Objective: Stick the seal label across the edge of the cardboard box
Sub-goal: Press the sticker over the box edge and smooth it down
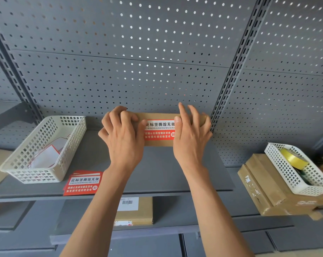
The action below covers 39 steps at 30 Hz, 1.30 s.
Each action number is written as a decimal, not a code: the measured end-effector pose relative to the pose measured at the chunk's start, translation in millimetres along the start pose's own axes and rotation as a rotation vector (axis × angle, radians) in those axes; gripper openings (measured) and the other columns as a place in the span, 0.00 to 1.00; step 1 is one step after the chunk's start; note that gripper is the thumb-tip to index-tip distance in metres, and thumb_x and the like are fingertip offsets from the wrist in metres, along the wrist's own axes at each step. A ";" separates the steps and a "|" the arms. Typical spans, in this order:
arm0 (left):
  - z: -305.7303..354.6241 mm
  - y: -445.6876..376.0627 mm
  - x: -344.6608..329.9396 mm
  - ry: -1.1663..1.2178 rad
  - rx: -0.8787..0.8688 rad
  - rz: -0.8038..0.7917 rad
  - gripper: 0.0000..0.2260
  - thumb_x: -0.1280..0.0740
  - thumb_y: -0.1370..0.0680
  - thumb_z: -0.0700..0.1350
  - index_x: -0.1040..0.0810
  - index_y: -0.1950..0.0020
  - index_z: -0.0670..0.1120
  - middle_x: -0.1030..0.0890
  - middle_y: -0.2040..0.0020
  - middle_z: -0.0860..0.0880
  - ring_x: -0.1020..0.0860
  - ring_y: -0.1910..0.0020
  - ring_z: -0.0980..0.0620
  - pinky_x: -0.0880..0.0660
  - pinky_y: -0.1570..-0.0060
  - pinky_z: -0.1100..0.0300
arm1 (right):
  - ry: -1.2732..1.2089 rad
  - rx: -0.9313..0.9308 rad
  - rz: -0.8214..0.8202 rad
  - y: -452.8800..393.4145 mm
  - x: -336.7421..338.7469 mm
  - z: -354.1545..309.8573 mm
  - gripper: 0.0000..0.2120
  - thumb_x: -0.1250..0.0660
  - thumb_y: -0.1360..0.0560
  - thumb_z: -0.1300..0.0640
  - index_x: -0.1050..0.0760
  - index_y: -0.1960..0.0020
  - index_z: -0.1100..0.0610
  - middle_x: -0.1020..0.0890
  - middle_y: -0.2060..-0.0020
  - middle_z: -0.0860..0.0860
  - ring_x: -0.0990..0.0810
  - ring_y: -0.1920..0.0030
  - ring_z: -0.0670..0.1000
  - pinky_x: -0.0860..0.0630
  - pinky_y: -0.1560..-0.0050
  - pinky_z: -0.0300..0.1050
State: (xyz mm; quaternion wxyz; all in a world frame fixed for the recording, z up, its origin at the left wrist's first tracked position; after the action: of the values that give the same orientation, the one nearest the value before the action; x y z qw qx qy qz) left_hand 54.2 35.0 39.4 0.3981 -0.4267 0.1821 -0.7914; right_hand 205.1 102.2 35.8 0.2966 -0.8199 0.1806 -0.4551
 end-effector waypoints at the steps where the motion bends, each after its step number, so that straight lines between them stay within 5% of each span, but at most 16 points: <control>1: 0.1 0.0 0.6 0.012 0.000 -0.007 0.10 0.37 0.18 0.54 0.29 0.47 0.48 0.30 0.34 0.48 0.37 0.33 0.42 0.37 0.44 0.43 | -0.007 -0.003 -0.009 -0.6 0.3 0.4 0.21 0.51 0.16 0.43 0.34 0.25 0.41 0.30 0.27 0.45 0.35 0.29 0.62 0.32 0.42 0.61; 5: -0.5 1.0 2.3 0.033 -0.009 -0.019 0.10 0.38 0.18 0.54 0.30 0.47 0.48 0.31 0.32 0.48 0.37 0.32 0.42 0.36 0.42 0.40 | -0.033 -0.011 -0.055 -1.7 3.1 -0.1 0.23 0.54 0.16 0.43 0.36 0.24 0.41 0.32 0.25 0.44 0.38 0.27 0.61 0.33 0.40 0.62; 10: 4.2 2.3 2.2 -0.029 0.014 -0.033 0.30 0.34 0.31 0.74 0.31 0.48 0.49 0.31 0.32 0.49 0.37 0.31 0.42 0.37 0.43 0.44 | -0.040 -0.037 -0.138 1.3 10.8 -5.2 0.31 0.53 0.22 0.31 0.41 0.22 0.41 0.37 0.23 0.44 0.43 0.24 0.62 0.38 0.34 0.64; 13: 6.3 2.0 2.7 -0.037 0.017 -0.030 0.34 0.36 0.34 0.78 0.32 0.48 0.49 0.31 0.32 0.48 0.36 0.30 0.42 0.37 0.43 0.43 | -0.034 -0.028 -0.193 2.6 14.6 -6.1 0.39 0.46 0.27 0.25 0.45 0.21 0.41 0.40 0.22 0.44 0.47 0.23 0.63 0.40 0.32 0.64; 22: -0.9 4.9 4.1 0.015 0.013 -0.059 0.23 0.30 0.28 0.65 0.31 0.48 0.50 0.34 0.28 0.50 0.40 0.28 0.43 0.37 0.41 0.42 | -0.152 0.027 -0.224 1.6 18.4 6.4 0.30 0.41 0.21 0.36 0.42 0.21 0.42 0.41 0.21 0.44 0.48 0.23 0.63 0.39 0.31 0.68; 31: -7.6 9.2 7.2 0.124 -0.004 -0.095 0.14 0.31 0.23 0.56 0.28 0.44 0.49 0.36 0.26 0.50 0.42 0.26 0.46 0.43 0.39 0.45 | -0.206 0.053 -0.241 6.3 20.4 12.5 0.24 0.47 0.17 0.42 0.40 0.21 0.42 0.42 0.20 0.43 0.46 0.25 0.62 0.39 0.31 0.65; 34: -7.7 11.9 8.7 0.142 -0.011 -0.095 0.14 0.30 0.23 0.56 0.29 0.44 0.51 0.36 0.25 0.51 0.43 0.25 0.45 0.42 0.36 0.41 | -0.201 0.046 -0.272 9.0 23.7 10.3 0.30 0.50 0.20 0.35 0.43 0.21 0.41 0.45 0.20 0.42 0.48 0.23 0.61 0.41 0.28 0.65; 39: -4.7 14.6 6.6 0.089 -0.004 -0.141 0.31 0.24 0.35 0.67 0.30 0.44 0.50 0.40 0.23 0.50 0.44 0.23 0.46 0.42 0.34 0.42 | -0.170 0.089 -0.347 13.0 27.3 12.7 0.48 0.34 0.32 0.27 0.51 0.20 0.40 0.51 0.19 0.40 0.54 0.21 0.61 0.45 0.25 0.63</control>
State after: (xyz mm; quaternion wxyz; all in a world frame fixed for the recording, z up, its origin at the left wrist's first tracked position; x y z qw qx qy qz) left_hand 55.1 20.5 31.0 0.3322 -0.4037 0.1708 -0.8352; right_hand 229.8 80.9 39.6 0.2639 -0.8604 -0.0093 -0.4358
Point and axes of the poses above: each hand's wrist, its own y-axis away from the middle knuckle, its own x-axis out of the back of the hand, z = x × y, the point moved 1 cm from there along -y, towards the middle knuckle
